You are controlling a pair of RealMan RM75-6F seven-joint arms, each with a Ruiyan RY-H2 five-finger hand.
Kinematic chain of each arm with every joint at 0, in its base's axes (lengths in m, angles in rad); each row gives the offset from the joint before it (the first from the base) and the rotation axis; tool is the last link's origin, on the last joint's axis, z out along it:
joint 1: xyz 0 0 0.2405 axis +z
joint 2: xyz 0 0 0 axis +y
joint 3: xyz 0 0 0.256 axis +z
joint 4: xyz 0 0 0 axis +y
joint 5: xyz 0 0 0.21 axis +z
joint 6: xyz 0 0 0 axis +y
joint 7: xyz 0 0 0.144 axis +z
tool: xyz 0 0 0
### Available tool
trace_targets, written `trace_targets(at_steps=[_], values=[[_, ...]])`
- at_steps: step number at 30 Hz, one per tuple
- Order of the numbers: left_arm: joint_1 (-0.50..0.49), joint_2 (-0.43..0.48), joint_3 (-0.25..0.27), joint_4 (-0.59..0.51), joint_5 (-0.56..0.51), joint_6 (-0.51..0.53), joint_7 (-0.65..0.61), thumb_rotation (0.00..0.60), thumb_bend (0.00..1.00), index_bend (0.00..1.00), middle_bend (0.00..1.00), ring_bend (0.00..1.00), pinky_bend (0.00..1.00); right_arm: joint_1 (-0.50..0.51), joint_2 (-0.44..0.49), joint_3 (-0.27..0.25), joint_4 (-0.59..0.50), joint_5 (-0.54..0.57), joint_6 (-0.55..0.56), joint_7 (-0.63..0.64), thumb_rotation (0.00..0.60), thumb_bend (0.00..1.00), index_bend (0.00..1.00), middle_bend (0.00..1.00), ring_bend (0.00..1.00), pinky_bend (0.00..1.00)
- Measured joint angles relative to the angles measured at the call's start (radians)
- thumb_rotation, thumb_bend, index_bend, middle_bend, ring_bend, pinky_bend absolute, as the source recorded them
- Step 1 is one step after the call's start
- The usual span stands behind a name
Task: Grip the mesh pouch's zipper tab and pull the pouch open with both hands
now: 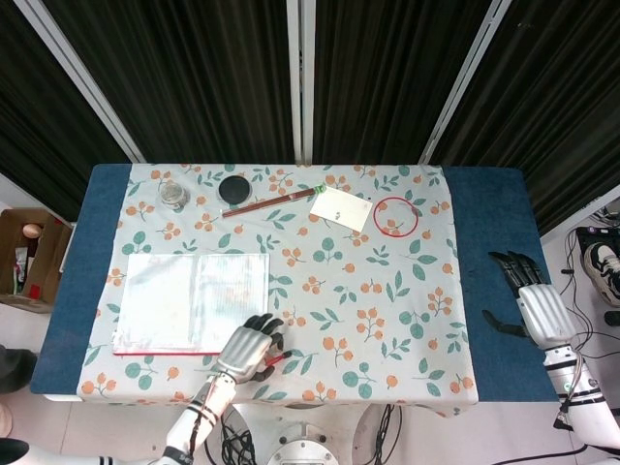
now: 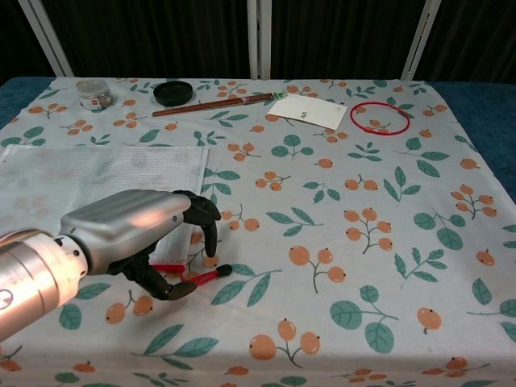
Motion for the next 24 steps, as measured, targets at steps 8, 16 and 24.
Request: trace_targets(at_steps=[8,16,24], values=[[-0.022,-0.05,0.012,0.005,-0.066,0.036,0.034,0.6,0.3,0.42,0.15,0.1,0.16,-0.001,-0.001,-0.003,0.01,0.001,0.004,0.01,0.6,0.18,0.05,0.09,0.0,0.01],[-0.033,-0.087,0.023,0.039,-0.076,0.081,0.059,0.6,0.31,0.45,0.16,0.1,0.16,-0.001,0.001,-0.006,0.015,0.006,0.001,0.019,0.6,0.18,0.05,0.09,0.0,0.01],[-0.035,-0.112,0.034,0.065,-0.068,0.113,0.058,0.6,0.32,0.49,0.17,0.1,0.16,0.001,-0.001,-0.009,0.017,0.009,-0.006,0.022,0.6,0.18,0.05,0.09,0.0,0.01]])
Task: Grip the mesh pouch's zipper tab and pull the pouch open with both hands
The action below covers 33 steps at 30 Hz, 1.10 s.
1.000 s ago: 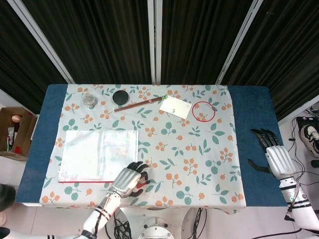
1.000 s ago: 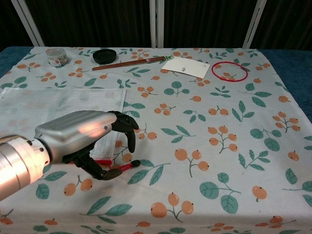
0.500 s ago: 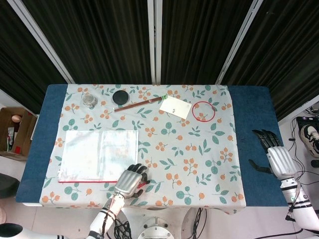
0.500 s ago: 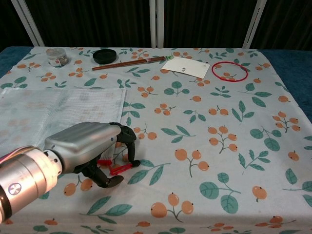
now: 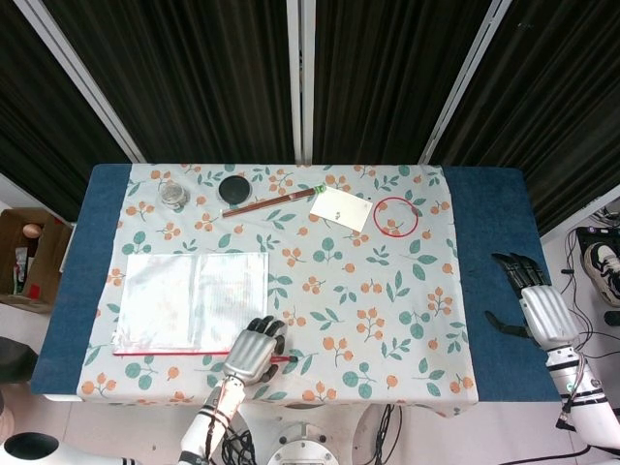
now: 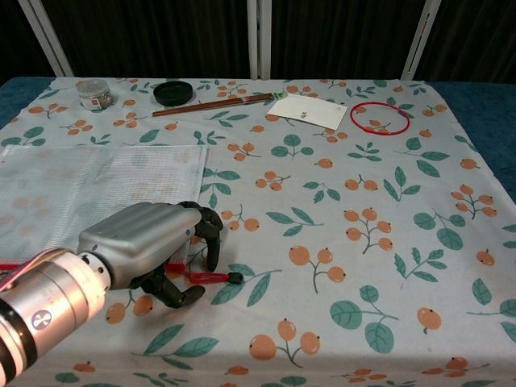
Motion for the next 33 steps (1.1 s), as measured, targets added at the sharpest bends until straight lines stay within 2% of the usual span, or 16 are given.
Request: trace_targets(at_steps=[8,21,28,33], values=[[-0.001,-0.021,0.004,0.023,0.017,0.016,-0.017,0.6,0.36,0.54,0.18,0.1,0.16,-0.001,0.004,0.0,-0.002,0.004,0.0,0.001,0.6,0.18,0.04,0.09,0.0,0.01],[-0.001,-0.036,0.015,0.045,0.02,0.028,-0.006,0.6,0.38,0.54,0.19,0.1,0.16,-0.001,0.004,-0.003,0.003,0.005,-0.004,0.012,0.6,0.18,0.04,0.09,0.0,0.01],[0.001,-0.051,0.021,0.076,0.043,0.031,-0.027,0.6,0.45,0.57,0.19,0.1,0.17,-0.002,0.005,-0.004,0.003,0.004,0.002,0.014,0.6,0.18,0.04,0.09,0.0,0.01],[0.007,-0.057,0.027,0.096,0.077,0.043,-0.043,0.6,0.46,0.59,0.2,0.1,0.17,-0.003,0.007,-0.003,0.0,0.002,0.006,0.017,0.6,0.18,0.04,0.09,0.0,0.01]])
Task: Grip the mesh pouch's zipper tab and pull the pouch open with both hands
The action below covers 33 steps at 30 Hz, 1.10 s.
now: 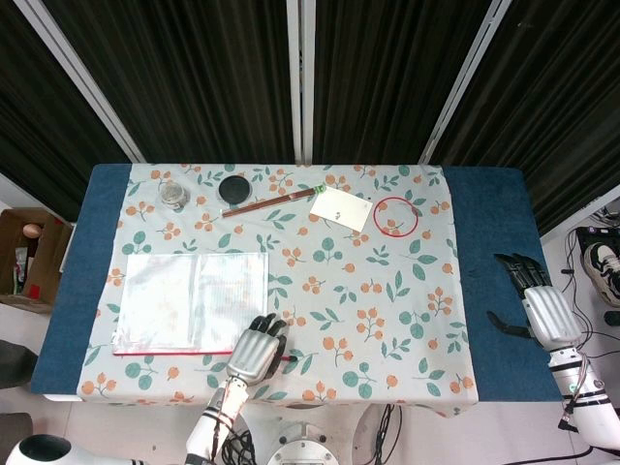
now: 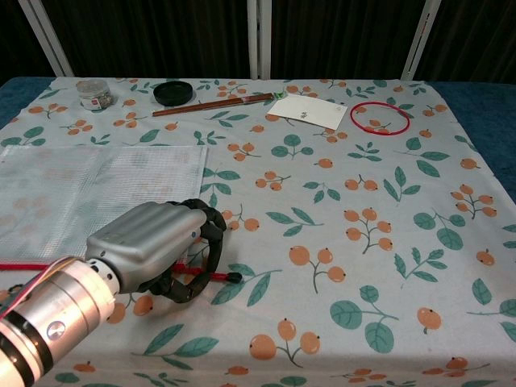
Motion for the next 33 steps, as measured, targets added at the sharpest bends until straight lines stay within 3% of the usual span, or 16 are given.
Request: trace_targets(at_steps=[10,18,24,33], values=[[0.024,0.015,0.005,0.001,0.088,0.038,-0.084,0.6,0.46,0.61,0.21,0.1,0.17,0.001,0.004,0.006,-0.006,-0.008,0.016,0.001,0.6,0.18,0.04,0.09,0.0,0.01],[0.067,0.047,-0.016,-0.026,0.249,0.16,-0.289,0.6,0.46,0.63,0.22,0.12,0.2,0.042,0.036,0.019,-0.048,-0.057,0.013,-0.01,0.6,0.18,0.04,0.09,0.0,0.01],[0.119,0.07,-0.051,-0.03,0.403,0.333,-0.366,0.6,0.46,0.65,0.32,0.22,0.27,0.13,0.082,0.054,-0.127,-0.108,-0.026,-0.016,0.6,0.18,0.04,0.09,0.0,0.01],[0.171,0.08,-0.115,-0.049,0.524,0.48,-0.302,0.6,0.45,0.68,0.56,0.51,0.51,0.325,0.145,0.14,-0.266,-0.134,-0.199,-0.038,0.6,0.18,0.04,0.09,0.0,0.01]])
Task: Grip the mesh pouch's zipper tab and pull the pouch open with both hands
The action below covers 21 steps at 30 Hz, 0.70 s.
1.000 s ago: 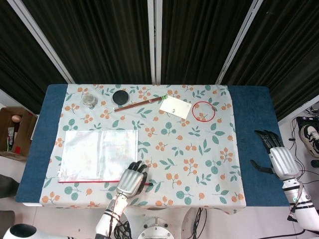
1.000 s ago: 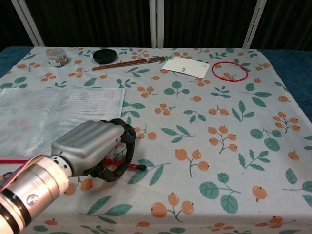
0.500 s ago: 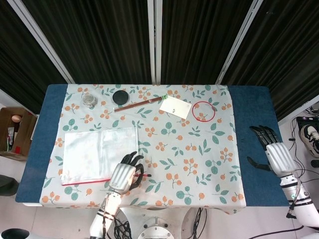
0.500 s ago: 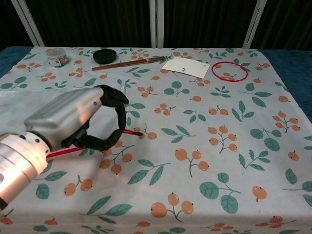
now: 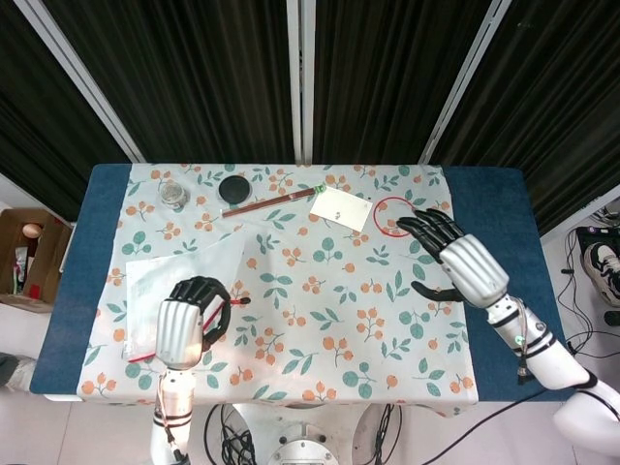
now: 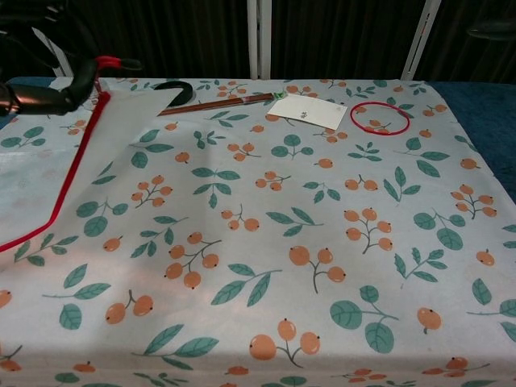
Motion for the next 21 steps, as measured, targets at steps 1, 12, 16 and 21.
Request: trace_targets(at_steps=[1,12,16,21], values=[[0.004,-0.002,-0.001,-0.002,0.011,0.009,0.004,0.6,0.45,0.68,0.58,0.52,0.52,0.03,0.006,0.013,-0.017,0.005,-0.034,-0.006,0.6,0.18,0.04,0.09,0.0,0.01],[0.038,-0.017,-0.019,-0.01,0.094,0.057,0.032,0.6,0.45,0.69,0.71,0.67,0.61,0.323,-0.033,0.128,-0.094,0.184,-0.369,-0.085,0.6,0.18,0.09,0.09,0.0,0.01],[0.045,-0.022,-0.031,-0.009,0.108,0.062,0.039,0.6,0.45,0.7,0.72,0.67,0.61,0.434,-0.103,0.154,-0.082,0.285,-0.475,-0.132,0.6,0.18,0.1,0.09,0.0,0.01],[0.055,-0.019,-0.035,-0.008,0.116,0.063,0.036,0.6,0.45,0.71,0.72,0.68,0.61,0.528,-0.202,0.161,-0.04,0.372,-0.54,-0.186,0.6,0.18,0.14,0.1,0.0,0.01]])
